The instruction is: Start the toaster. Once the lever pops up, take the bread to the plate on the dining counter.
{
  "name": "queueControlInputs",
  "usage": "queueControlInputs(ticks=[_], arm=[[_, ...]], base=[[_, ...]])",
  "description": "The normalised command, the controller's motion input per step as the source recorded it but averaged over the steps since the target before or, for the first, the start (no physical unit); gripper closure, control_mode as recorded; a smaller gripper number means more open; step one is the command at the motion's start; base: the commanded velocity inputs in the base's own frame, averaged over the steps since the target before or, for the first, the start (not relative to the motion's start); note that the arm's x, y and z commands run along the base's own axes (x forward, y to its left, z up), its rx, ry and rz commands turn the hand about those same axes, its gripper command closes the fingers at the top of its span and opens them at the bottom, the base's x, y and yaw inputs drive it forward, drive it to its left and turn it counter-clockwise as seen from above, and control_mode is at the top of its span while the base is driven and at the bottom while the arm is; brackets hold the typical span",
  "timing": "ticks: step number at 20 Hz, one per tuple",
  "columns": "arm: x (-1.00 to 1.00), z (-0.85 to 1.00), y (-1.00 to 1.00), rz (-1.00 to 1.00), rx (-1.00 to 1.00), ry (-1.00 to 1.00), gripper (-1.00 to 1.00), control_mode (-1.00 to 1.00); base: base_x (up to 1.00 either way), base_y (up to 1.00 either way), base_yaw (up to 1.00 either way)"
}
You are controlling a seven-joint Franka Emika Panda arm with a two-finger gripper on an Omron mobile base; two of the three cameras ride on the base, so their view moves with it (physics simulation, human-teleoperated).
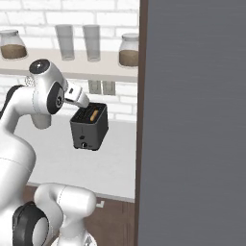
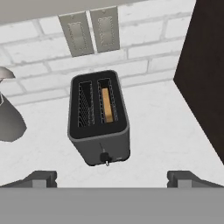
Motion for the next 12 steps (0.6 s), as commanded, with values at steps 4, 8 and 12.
queueControlInputs(ticks=[4, 8, 12], arm=[[0.00, 0.00, 0.00, 0.00, 0.00, 0.00, -1.00, -1.00], [0.00, 0.00, 0.00, 0.00, 0.00, 0.00, -1.00, -1.00], [0.00, 0.00, 0.00, 0.00, 0.00, 0.00, -1.00, -1.00]], base=[[0.00, 0.00, 0.00], [0.00, 0.00, 0.00], [0.00, 0.00, 0.00]])
